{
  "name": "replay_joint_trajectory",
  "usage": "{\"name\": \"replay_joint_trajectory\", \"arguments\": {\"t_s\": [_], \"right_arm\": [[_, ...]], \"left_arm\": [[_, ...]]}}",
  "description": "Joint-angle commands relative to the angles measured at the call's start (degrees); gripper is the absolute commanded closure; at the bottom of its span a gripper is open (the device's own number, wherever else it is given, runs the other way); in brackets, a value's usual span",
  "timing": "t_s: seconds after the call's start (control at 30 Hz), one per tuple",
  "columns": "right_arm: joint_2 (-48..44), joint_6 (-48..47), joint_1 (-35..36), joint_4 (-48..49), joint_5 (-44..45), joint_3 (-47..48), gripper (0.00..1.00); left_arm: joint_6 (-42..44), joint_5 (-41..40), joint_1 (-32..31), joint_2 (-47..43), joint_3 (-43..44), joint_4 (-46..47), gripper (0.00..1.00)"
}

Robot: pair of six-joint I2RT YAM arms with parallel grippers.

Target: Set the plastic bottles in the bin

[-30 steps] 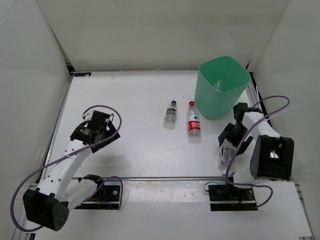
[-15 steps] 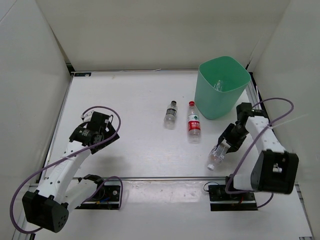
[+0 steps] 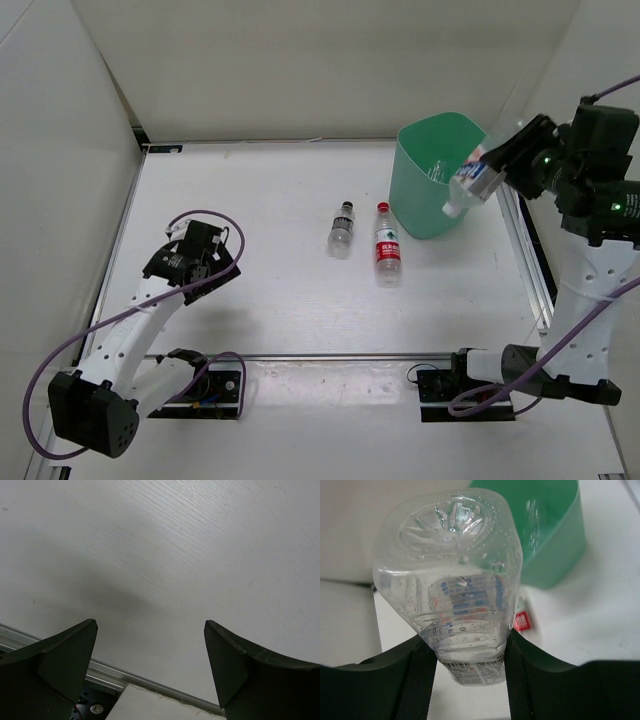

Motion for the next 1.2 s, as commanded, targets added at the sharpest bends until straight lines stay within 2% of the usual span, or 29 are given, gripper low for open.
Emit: {"name": "replay_joint_trajectory", "arguments": {"t_s": [0.0, 0.07, 0.1, 0.13, 0.23, 0.27, 0.3, 0.37, 0.43, 0.5, 0.57, 0.6, 0.63, 0.7, 0.83, 1.03, 1.17], "right_arm": [[6.6, -2.1, 0.1, 6.6, 6.8, 5.2, 0.72], [9.4, -2.7, 0.1, 14.0, 7.5, 5.2, 0.68], [10.3, -2.7, 0.1, 16.1, 7.5, 4.6, 0.61], [11.3, -3.6, 0.1, 19.3, 7.5, 4.6, 0.60], [16.9, -5.0, 0.1, 20.1, 7.0, 6.2, 0.53], [19.6, -5.0, 0.1, 20.1, 6.1, 6.2, 0.46], [21.0, -6.1, 0.1, 20.1, 4.9, 6.9, 0.26], [24.7, -6.1, 0.1, 17.0, 3.8, 11.1, 0.00], [25.7, -4.4, 0.1, 12.7, 4.3, 15.2, 0.00], [23.3, -2.9, 0.1, 11.1, 2.5, 12.3, 0.00], [16.6, -1.3, 0.6, 13.1, -0.8, 5.5, 0.00], [14.1, -1.3, 0.6, 14.6, -2.6, -2.8, 0.00], [9.5, -1.3, 1.4, 15.8, -4.0, -6.7, 0.00], [4.5, -2.8, 3.1, 17.1, -5.5, -14.5, 0.00], [-0.7, -5.8, 5.8, 16.2, -4.6, -21.5, 0.00], [-7.0, -6.3, 7.7, 14.0, -4.0, -25.3, 0.00], [-8.4, -6.9, 7.7, 11.1, -5.4, -24.8, 0.00]], "left_arm": [[1.7, -0.7, 0.1, 1.5, 2.8, 2.4, 0.00], [2.2, 0.4, 0.1, 3.4, 4.9, 2.4, 0.00], [3.2, 0.4, 0.1, 4.0, 5.6, 2.4, 0.00], [4.3, 1.3, 0.1, 4.6, 6.1, 3.1, 0.00], [10.1, 7.3, 0.1, 6.7, 8.0, 7.3, 0.00], [10.1, 9.1, 0.1, 8.2, 9.6, 7.4, 0.00], [10.7, 9.8, 0.1, 8.9, 10.5, 8.1, 0.00], [10.7, 10.5, -0.4, 11.2, 13.1, 8.8, 0.00], [10.7, 10.5, -0.9, 12.7, 14.4, 11.4, 0.00], [10.2, 10.5, -1.5, 15.2, 16.1, 13.9, 0.00], [10.8, 11.8, -3.0, 18.7, 17.8, 19.7, 0.00], [11.5, 12.6, -3.0, 20.5, 18.8, 21.5, 0.00], [13.2, 13.2, -3.8, 22.7, 20.4, 22.5, 0.00], [15.5, 13.9, -5.9, 30.3, 26.9, 23.0, 0.00], [17.7, 14.6, -10.3, 41.0, 35.6, 24.4, 0.03], [17.7, 14.6, -15.1, 55.2, 47.6, 24.4, 0.06], [17.7, 15.1, -16.3, 60.7, 51.9, 24.4, 0.06]]}}
